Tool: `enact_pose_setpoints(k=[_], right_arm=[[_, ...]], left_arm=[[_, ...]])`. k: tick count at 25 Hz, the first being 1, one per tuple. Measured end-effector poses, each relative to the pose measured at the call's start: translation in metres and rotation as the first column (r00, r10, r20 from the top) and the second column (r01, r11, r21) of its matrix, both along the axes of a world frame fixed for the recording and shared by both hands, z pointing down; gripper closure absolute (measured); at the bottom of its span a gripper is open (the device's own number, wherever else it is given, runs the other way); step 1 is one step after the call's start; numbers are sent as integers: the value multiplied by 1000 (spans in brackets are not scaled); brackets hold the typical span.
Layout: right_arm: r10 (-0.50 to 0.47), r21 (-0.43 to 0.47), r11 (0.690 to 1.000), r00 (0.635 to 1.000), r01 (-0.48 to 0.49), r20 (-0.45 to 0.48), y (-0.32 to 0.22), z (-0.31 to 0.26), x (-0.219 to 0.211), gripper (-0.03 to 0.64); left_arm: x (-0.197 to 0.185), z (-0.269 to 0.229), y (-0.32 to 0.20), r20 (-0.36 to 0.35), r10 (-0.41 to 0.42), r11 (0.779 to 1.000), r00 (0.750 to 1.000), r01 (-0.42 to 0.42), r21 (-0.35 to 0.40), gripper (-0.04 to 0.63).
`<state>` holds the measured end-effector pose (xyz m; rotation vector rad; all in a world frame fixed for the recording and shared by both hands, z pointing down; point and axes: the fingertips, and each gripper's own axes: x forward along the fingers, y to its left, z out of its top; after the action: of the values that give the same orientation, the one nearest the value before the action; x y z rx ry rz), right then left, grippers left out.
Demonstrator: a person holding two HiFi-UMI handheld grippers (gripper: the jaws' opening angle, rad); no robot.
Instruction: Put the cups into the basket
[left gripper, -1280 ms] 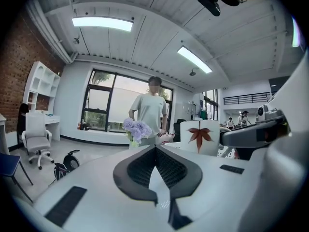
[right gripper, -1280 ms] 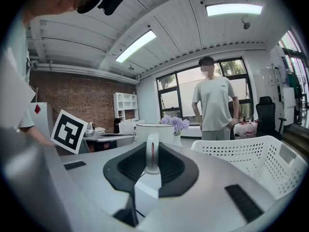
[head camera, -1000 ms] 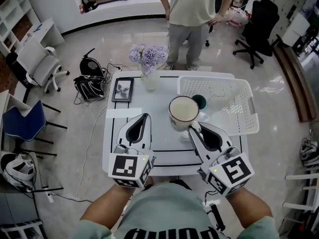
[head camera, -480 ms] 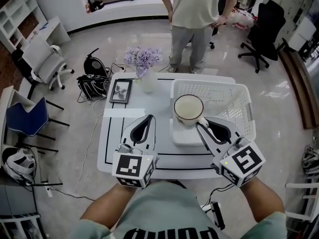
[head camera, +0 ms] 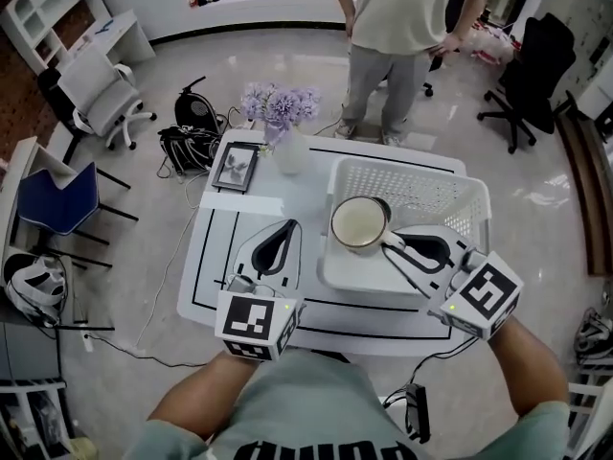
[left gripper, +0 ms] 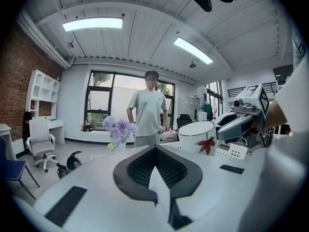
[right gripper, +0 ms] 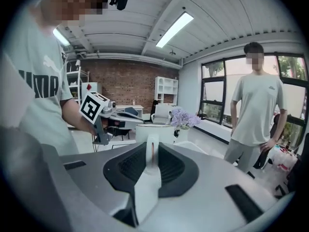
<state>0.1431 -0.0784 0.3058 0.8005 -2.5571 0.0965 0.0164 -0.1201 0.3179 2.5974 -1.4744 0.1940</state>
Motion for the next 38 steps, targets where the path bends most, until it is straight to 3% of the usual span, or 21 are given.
enact_pose_setpoints(k=[2,7,16,26,38], right_arm=[[-41,-33,999,999,39,-36,-1,10,1,552],[-145,-34,989,989,144,-17,-3,31,-1,552],[-231,-80,971,971,227,-54,-9,66,-2,552],[-284,-157,952,952,265,-116,-11,111,-2,552],[-328,-232,932,923,280,-203,-14,169,0,552]], left_arm=[[-1,4,-3,8,-17,1000,1000,17,-7,592],[-3,13,-8,23,-46,999,999,46,-21,592],[-4,27,-15,38,-51,998,998,53,-37,592],[9,35,-16,11,17,999,1000,-16,-48,592],[10,39,-15,4,25,999,1000,-25,-44,592]])
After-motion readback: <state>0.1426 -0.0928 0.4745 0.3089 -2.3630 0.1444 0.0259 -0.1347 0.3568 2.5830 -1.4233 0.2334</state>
